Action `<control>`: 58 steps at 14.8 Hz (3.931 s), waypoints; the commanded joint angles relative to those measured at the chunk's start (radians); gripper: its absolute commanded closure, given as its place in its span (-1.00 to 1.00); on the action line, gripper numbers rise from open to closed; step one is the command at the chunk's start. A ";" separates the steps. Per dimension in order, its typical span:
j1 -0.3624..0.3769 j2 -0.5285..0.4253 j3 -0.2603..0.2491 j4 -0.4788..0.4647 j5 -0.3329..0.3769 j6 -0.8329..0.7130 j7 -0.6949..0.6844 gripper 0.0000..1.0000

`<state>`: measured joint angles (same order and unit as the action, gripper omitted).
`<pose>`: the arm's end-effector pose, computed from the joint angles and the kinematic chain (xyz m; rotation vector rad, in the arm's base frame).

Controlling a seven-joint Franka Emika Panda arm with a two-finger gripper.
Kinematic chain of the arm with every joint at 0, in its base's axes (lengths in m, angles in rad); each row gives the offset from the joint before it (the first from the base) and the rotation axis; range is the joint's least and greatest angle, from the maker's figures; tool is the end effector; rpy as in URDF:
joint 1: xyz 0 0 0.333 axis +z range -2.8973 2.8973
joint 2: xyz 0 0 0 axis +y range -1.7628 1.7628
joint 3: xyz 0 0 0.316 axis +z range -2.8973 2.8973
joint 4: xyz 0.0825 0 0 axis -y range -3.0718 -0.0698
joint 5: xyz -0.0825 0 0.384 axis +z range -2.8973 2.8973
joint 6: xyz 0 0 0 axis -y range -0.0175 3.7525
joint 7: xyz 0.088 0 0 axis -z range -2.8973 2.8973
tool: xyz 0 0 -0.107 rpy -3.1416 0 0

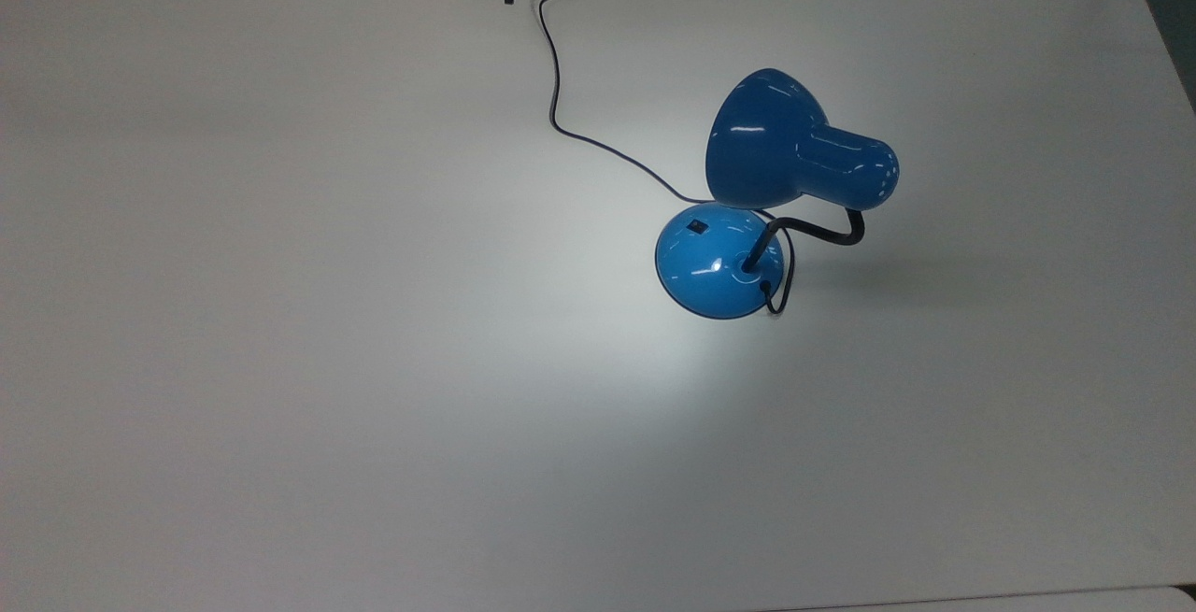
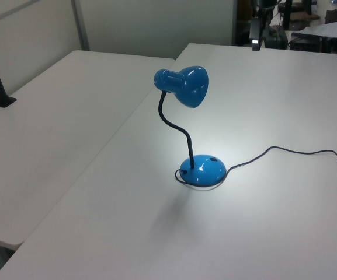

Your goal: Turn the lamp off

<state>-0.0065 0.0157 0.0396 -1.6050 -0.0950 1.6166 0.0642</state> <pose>0.5627 0.0087 0.6040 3.0470 -0.0405 0.0008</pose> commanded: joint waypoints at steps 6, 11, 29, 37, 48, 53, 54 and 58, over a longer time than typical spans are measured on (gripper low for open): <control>0.017 -0.011 -0.010 -0.004 0.003 -0.027 -0.001 -1.00; 0.017 -0.010 -0.010 -0.004 0.003 -0.027 -0.024 -0.98; 0.057 0.012 -0.009 -0.068 0.024 0.061 -0.201 1.00; 0.149 0.084 0.000 -0.285 0.035 0.426 -0.418 1.00; 0.135 0.265 0.121 -0.305 0.103 0.674 -0.661 1.00; 0.125 0.311 0.166 -0.296 0.110 0.712 -0.687 1.00; 0.106 0.317 0.196 -0.296 0.110 0.730 -0.687 1.00; 0.086 0.334 0.232 -0.296 0.110 0.753 -0.679 1.00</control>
<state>0.0978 0.3447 0.2523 -1.8983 -0.0088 2.3448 -0.5850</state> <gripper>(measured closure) 0.991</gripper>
